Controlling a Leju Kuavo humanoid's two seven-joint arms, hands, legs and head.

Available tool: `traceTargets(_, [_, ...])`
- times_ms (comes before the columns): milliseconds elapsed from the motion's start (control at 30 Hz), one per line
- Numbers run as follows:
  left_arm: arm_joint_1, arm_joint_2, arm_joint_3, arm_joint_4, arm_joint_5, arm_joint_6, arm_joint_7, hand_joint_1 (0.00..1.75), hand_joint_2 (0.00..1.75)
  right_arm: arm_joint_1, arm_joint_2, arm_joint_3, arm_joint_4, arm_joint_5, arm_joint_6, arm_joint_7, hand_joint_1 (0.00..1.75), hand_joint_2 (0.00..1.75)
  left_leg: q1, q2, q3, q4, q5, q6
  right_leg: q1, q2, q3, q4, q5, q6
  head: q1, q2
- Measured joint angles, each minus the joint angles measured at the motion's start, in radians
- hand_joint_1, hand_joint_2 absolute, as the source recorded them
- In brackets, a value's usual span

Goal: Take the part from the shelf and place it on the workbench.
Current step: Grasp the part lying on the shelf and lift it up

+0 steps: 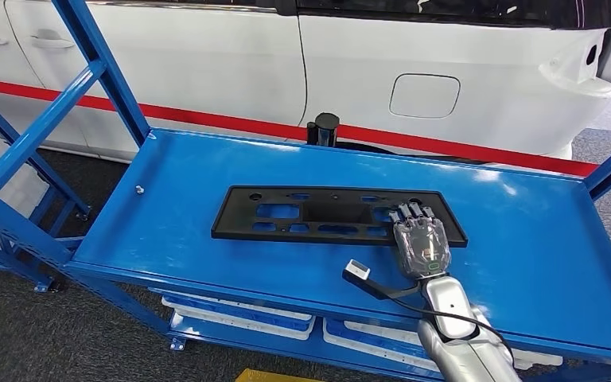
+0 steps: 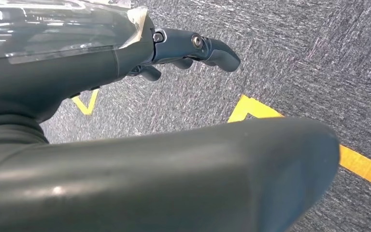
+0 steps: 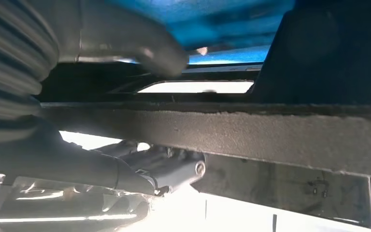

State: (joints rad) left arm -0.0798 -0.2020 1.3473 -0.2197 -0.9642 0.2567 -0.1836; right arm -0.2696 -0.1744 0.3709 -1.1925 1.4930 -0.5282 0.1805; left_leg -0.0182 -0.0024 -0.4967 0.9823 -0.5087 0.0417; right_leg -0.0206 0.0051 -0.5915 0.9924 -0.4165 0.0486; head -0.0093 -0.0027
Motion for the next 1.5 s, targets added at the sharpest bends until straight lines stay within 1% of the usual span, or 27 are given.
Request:
traceTargets(267, [0.0,0.005,-0.012,0.0,-0.008,-0.027,-0.017,0.0,0.0,0.01,0.0,-0.01,-0.008,0.006,-0.014,0.001,1.73,1.75,0.0,0.0,0.0,0.0,0.0,0.0,0.0,0.0,0.0,0.0,0.0,0.0,0.0,0.0])
traceTargets(400, [0.001,0.007,-0.014,0.001,-0.009,-0.037,-0.026,0.0,1.75,0.028,-0.001,-0.019,-0.03,0.01,-0.02,0.001,1.75,1.75,0.0,0.0,0.0,0.0,0.0,0.0,0.0,0.0,0.0,0.0,0.0,0.0,0.0,0.0])
traceTargets(567, [0.002,0.009,-0.015,0.001,-0.01,-0.051,-0.032,0.0,1.75,0.055,-0.004,-0.028,-0.066,0.023,-0.027,0.001,1.75,1.75,0.0,0.0,0.0,0.0,0.0,0.0,0.0,0.0,0.0,0.0,0.0,0.0,0.0,0.0])
traceTargets(733, [0.003,0.009,-0.017,0.001,-0.018,-0.045,-0.021,0.0,1.75,0.104,-0.012,-0.039,-0.137,0.036,-0.041,0.001,1.75,1.75,0.0,0.0,-0.001,0.0,0.0,0.0,0.0,0.0,-0.001,0.0,0.0,0.0,0.0,0.0])
traceTargets(800, [0.004,0.009,-0.017,0.001,-0.019,-0.04,-0.021,0.0,1.75,0.123,-0.016,-0.047,-0.172,0.033,-0.056,0.001,1.75,1.75,0.0,0.0,-0.002,0.0,0.0,0.0,0.0,0.0,-0.002,0.0,0.0,0.0,0.0,0.0])
traceTargets(867, [0.004,0.009,-0.018,0.001,-0.019,-0.037,-0.02,0.0,1.75,0.142,-0.02,-0.057,-0.213,0.0,-0.087,-0.012,1.75,1.75,0.0,0.0,-0.002,0.0,0.0,0.0,0.0,0.0,-0.002,0.0,0.0,0.0,0.0,0.0])
traceTargets(967, [0.005,0.009,-0.018,0.001,-0.018,-0.035,-0.017,0.0,1.75,0.176,-0.026,-0.07,-0.3,-0.121,-0.144,-0.079,1.75,1.75,0.0,0.0,-0.003,0.0,0.0,0.0,0.0,0.0,-0.003,0.0,0.0,0.0,0.0,0.0])
traceTargets(1033, [0.006,0.009,-0.018,0.001,-0.017,-0.031,-0.013,0.0,1.75,0.197,-0.023,-0.082,-0.364,-0.195,-0.159,-0.143,1.75,1.75,0.0,0.0,-0.003,0.0,0.0,0.0,0.0,0.0,-0.003,0.0,0.0,0.0,0.0,0.0])
traceTargets(1067, [0.006,0.009,-0.018,0.001,-0.017,-0.028,-0.01,0.0,1.75,0.209,-0.017,-0.093,-0.397,-0.236,-0.162,-0.193,1.75,1.75,0.0,0.0,-0.003,0.0,0.0,0.0,0.0,0.0,-0.003,0.0,0.0,0.0,0.0,0.0])
traceTargets(1133, [0.007,0.009,-0.018,0.001,-0.015,-0.021,-0.002,0.0,1.75,0.238,0.007,-0.127,-0.472,-0.362,-0.163,-0.346,1.75,1.75,0.0,0.0,-0.003,0.0,0.0,0.0,0.0,0.0,-0.004,0.0,0.0,0.0,0.0,0.0])
traceTargets(1200, [0.008,0.009,-0.018,0.001,-0.011,-0.014,0.007,0.0,1.75,0.265,0.028,-0.152,-0.543,-0.532,-0.163,-0.486,1.75,1.75,0.0,0.0,-0.004,0.0,0.0,0.0,0.0,0.0,-0.004,0.0,0.0,0.0,0.0,0.0])
traceTargets(1233, [0.008,0.009,-0.017,0.001,-0.008,-0.011,0.011,0.0,1.75,0.277,0.033,-0.154,-0.573,-0.629,-0.161,-0.527,1.75,1.75,0.0,0.0,-0.004,0.0,0.0,0.0,0.0,0.0,-0.004,0.0,0.0,0.0,0.0,0.0])
traceTargets(1300, [0.008,0.008,-0.015,0.001,-0.002,-0.006,0.014,0.0,1.75,0.294,0.031,-0.142,-0.625,-0.814,-0.145,-0.569,1.75,1.75,0.0,0.0,-0.004,0.0,0.0,0.0,0.0,0.0,-0.004,0.0,0.0,0.0,0.0,0.0])
traceTargets(1400, [0.008,0.007,-0.013,0.001,0.008,0.002,0.012,0.0,1.75,0.311,0.021,-0.11,-0.694,-1.04,-0.078,-0.615,1.75,1.75,-0.001,0.0,-0.003,0.0,0.0,0.0,-0.001,0.0,-0.004,0.0,0.0,0.0,0.0,0.0])
traceTargets(1467, [0.008,0.007,-0.012,0.001,0.013,0.003,0.01,0.0,1.75,0.32,0.018,-0.089,-0.727,-1.134,-0.038,-0.638,1.75,1.75,-0.001,0.0,-0.003,0.0,0.0,0.0,-0.001,0.0,-0.004,0.0,0.0,0.0,0.0,0.0])
traceTargets(1500, [0.008,0.007,-0.011,0.001,0.014,0.003,0.009,0.0,1.75,0.323,0.016,-0.082,-0.74,-1.154,-0.029,-0.643,1.75,1.75,-0.001,0.0,-0.003,0.0,0.0,0.0,-0.001,0.0,-0.004,0.0,0.0,0.0,0.0,0.0])
